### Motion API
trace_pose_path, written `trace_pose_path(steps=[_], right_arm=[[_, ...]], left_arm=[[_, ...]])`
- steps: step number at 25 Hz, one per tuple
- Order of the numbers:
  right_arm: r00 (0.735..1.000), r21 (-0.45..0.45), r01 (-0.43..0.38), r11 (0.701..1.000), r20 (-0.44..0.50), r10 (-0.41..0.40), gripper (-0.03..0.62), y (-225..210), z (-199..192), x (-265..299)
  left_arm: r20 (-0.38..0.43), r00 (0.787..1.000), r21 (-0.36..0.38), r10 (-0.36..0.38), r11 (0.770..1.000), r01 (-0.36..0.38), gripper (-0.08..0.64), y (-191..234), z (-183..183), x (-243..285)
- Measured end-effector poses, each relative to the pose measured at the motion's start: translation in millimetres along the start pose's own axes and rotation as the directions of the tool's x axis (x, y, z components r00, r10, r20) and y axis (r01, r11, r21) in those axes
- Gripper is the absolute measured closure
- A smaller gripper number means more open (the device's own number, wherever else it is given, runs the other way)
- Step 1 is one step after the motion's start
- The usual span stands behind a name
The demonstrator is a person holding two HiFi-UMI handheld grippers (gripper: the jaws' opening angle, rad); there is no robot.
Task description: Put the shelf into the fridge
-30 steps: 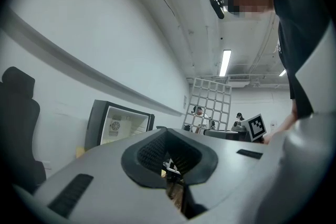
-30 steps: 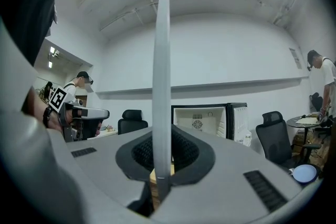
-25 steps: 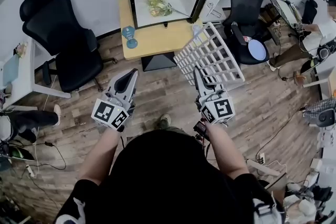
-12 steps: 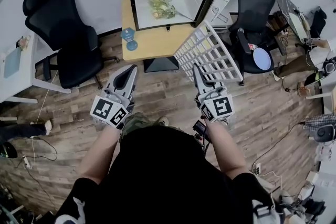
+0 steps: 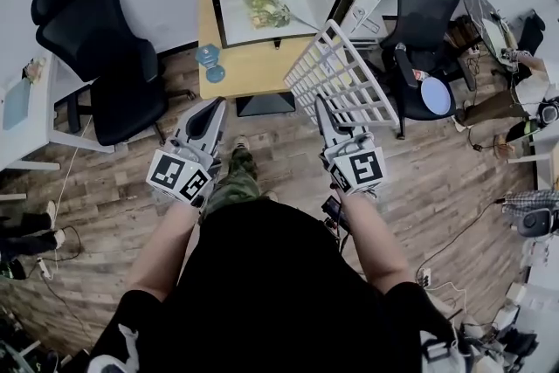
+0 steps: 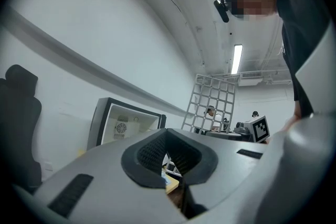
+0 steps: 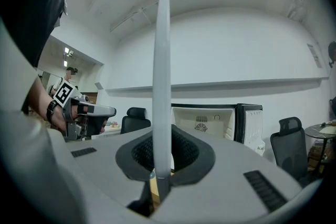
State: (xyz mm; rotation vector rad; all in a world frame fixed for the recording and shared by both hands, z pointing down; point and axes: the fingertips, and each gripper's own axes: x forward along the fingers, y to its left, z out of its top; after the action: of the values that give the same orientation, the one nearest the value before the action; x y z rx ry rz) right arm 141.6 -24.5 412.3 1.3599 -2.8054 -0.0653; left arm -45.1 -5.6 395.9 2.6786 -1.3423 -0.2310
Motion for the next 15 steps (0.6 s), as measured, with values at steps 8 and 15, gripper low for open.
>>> trace_pose_path(steps=[8, 15], right_arm=[[1.000, -0.048, 0.007, 0.999, -0.023, -0.008, 0.555, -17, -1, 25], [0.999, -0.048, 0.010, 0.999, -0.048, -0.012, 0.555, -29, -10, 45]], left_arm=[[0.014, 0.999, -0.013, -0.030, 0.999, 0.030, 0.540, 18, 3, 38], [0.004, 0.999, -0.027, -0.032, 0.999, 0.032, 0.540, 37, 0, 57]])
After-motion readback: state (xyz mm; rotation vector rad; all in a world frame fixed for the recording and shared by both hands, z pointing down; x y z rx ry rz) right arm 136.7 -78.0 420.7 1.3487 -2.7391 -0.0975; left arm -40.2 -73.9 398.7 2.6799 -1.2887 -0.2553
